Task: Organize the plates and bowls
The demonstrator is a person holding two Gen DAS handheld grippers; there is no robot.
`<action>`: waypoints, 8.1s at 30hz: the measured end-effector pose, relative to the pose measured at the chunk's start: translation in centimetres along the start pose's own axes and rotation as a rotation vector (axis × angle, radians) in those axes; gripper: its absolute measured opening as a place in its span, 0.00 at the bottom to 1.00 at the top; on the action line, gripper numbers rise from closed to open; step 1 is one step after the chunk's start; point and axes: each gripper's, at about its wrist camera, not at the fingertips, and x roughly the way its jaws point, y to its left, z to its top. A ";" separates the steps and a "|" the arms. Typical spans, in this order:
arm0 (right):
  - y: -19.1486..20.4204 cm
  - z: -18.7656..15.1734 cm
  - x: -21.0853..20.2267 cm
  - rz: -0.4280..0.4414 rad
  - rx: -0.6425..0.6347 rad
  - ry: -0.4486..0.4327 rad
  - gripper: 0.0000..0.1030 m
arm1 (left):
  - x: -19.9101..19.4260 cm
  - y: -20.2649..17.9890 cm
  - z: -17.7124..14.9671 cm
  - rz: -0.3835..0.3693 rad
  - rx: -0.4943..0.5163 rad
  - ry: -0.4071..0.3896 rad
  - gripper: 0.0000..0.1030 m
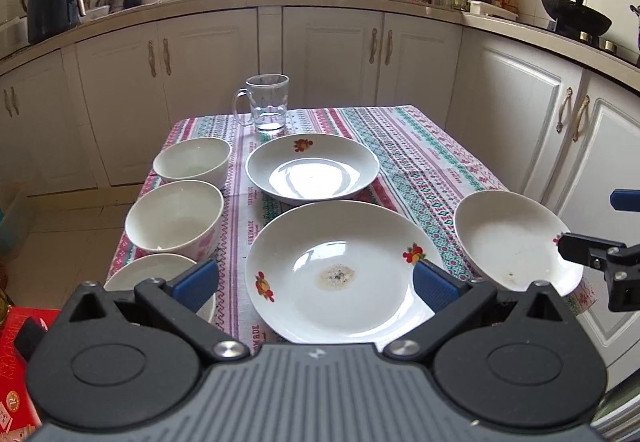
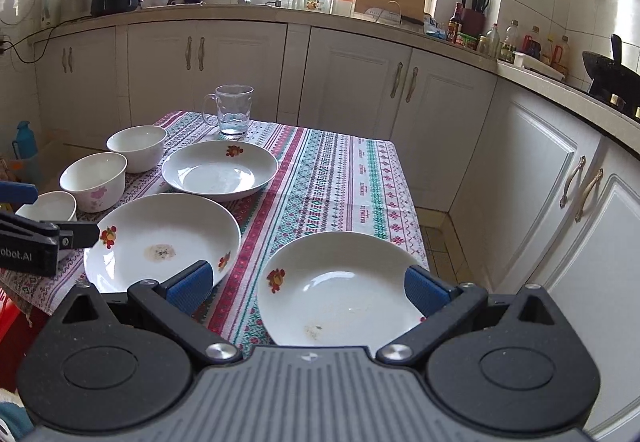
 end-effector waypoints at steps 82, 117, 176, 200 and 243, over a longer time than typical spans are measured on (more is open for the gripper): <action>-9.6 -11.0 8.8 0.331 -0.076 -0.043 1.00 | 21.0 -17.0 8.0 -0.553 0.522 0.501 0.89; -10.0 -6.4 11.0 0.359 -0.163 0.029 1.00 | 22.6 -15.6 11.7 -0.596 0.451 0.463 0.87; -9.6 -3.3 8.6 0.302 -0.109 0.013 1.00 | 13.8 -8.2 12.7 -0.359 0.401 0.136 0.93; 0.4 -6.5 8.0 0.457 -0.114 0.025 1.00 | 5.2 -1.6 -0.5 -0.144 0.254 0.116 0.94; 5.9 -5.0 12.3 0.594 -0.296 0.045 1.00 | 16.1 2.4 6.3 -0.254 0.327 0.442 0.92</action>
